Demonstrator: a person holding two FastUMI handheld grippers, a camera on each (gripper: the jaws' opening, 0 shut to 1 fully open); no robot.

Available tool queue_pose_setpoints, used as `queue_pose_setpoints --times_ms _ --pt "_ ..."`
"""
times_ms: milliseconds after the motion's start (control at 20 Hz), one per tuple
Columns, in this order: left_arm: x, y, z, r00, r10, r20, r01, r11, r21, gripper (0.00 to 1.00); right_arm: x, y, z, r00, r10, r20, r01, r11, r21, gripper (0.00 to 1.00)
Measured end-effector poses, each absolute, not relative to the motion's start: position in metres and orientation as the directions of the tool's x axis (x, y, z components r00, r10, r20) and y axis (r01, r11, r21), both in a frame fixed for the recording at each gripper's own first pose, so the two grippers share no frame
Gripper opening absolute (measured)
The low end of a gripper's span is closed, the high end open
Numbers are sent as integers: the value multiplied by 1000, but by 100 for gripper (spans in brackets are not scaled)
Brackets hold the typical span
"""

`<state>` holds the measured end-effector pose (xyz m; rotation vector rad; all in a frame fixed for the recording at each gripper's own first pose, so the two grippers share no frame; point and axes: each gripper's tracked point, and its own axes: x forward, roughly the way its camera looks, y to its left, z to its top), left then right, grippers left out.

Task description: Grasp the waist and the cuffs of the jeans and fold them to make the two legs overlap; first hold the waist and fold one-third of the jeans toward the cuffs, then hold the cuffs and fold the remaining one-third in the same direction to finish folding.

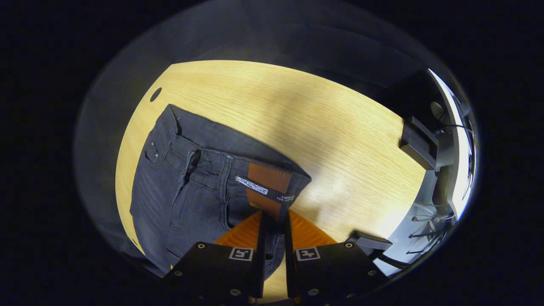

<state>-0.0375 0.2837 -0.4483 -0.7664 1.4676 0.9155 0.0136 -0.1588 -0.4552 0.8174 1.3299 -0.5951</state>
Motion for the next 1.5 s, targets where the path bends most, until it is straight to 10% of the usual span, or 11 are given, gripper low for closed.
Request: queue_pose_setpoints --times_ms 150,600,1500 --pt "-12 282 -452 -43 58 -997 -861 504 67 8 14 -158 -456 228 146 -963 811 518 271 22" --pt "58 284 -414 280 44 -959 -805 554 -210 1 22 -148 -433 385 201 -901 836 338 432 6" --pt "179 277 -344 519 -54 -853 -658 612 -439 1 91 -136 -351 557 205 -805 740 319 593 6"
